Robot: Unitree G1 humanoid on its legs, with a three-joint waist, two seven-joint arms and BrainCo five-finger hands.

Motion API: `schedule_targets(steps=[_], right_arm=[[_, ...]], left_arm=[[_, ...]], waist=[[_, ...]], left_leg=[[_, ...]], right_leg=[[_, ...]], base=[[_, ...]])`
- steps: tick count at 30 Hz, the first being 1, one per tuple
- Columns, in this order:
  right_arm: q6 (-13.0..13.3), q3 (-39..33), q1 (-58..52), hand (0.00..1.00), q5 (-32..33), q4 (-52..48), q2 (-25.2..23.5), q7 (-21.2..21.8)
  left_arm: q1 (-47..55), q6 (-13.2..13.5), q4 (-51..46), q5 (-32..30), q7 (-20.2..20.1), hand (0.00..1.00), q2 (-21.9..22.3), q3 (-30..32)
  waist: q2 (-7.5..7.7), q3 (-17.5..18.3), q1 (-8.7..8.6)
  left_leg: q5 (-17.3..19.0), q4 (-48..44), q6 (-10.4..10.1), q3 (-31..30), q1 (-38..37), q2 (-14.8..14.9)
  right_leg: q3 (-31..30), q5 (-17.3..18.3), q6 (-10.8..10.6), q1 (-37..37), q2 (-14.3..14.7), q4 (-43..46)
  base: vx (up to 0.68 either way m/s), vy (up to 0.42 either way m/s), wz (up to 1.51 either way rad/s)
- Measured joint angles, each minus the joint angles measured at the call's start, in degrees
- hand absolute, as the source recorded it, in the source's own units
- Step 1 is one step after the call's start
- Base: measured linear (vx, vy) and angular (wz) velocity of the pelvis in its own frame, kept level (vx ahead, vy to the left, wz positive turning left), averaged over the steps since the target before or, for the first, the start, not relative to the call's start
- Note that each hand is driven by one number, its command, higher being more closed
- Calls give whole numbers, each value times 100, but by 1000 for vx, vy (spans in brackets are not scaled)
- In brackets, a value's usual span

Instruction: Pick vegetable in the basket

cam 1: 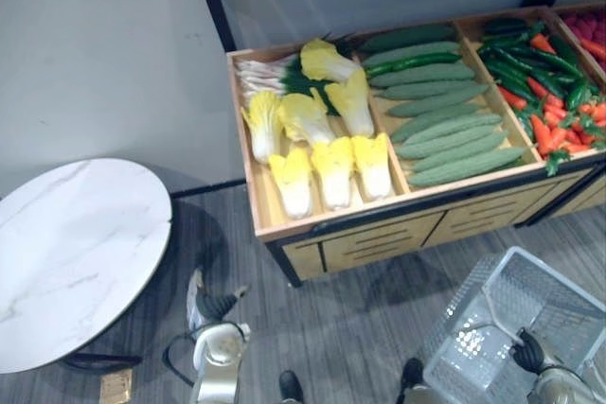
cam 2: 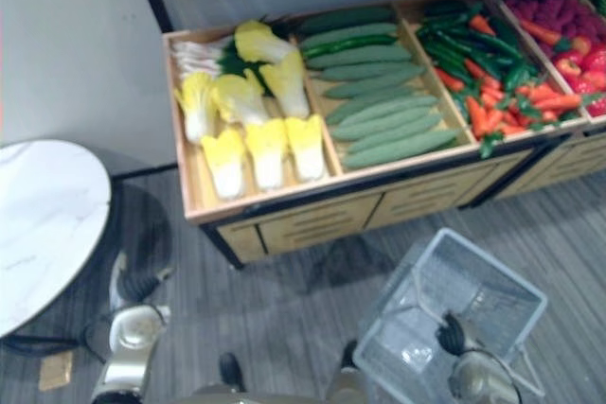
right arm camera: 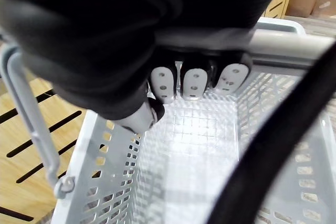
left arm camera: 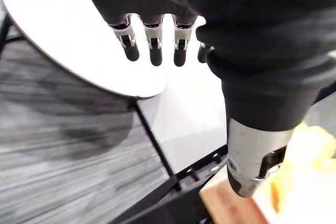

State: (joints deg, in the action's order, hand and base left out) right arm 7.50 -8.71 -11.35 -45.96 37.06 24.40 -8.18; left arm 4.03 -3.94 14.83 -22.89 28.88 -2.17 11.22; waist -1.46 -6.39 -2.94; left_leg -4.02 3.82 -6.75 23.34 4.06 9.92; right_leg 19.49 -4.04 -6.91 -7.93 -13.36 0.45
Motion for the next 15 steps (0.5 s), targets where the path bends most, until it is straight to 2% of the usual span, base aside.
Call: schedule_targets(steps=[4,8,11,12,15], right_arm=[[-72,1,4,100,-5,2,-121,-66],[-103,23,62,100,-19,72,-179,-111],[-100,34,62,100,-20,103,-181,-117],[-101,66,92,100,-20,103,-181,-116],[-101,175,122,100,-21,98,-177,-114]], left_arm=[[-114,-48,-624,-481,365,0,198,-5],[-332,-174,-1091,-537,554,0,396,-6],[-621,-278,-1128,-537,651,0,468,-15],[-795,-323,-1127,-537,682,0,486,-8],[-1413,-470,-895,-540,711,0,471,-3]], waist=[[22,5,-8],[44,3,-14],[55,-2,-53],[62,-2,-162],[162,-17,-203]], left_leg=[[-2,8,1,88,53,-87],[-33,134,2,306,-136,-75],[-41,159,14,437,-229,-58],[-40,158,14,438,-236,-43],[-32,158,2,474,-283,-3]], right_leg=[[-197,-87,1,-95,-3,-125],[-442,-224,-22,-104,85,-190],[-584,-237,-37,-103,139,-225],[-606,-273,-54,-103,156,-226],[-742,-275,-54,-160,219,-228]], base=[[-4,41,-12],[74,3,-26],[91,-4,-28],[100,-22,-17],[59,-23,-22]])
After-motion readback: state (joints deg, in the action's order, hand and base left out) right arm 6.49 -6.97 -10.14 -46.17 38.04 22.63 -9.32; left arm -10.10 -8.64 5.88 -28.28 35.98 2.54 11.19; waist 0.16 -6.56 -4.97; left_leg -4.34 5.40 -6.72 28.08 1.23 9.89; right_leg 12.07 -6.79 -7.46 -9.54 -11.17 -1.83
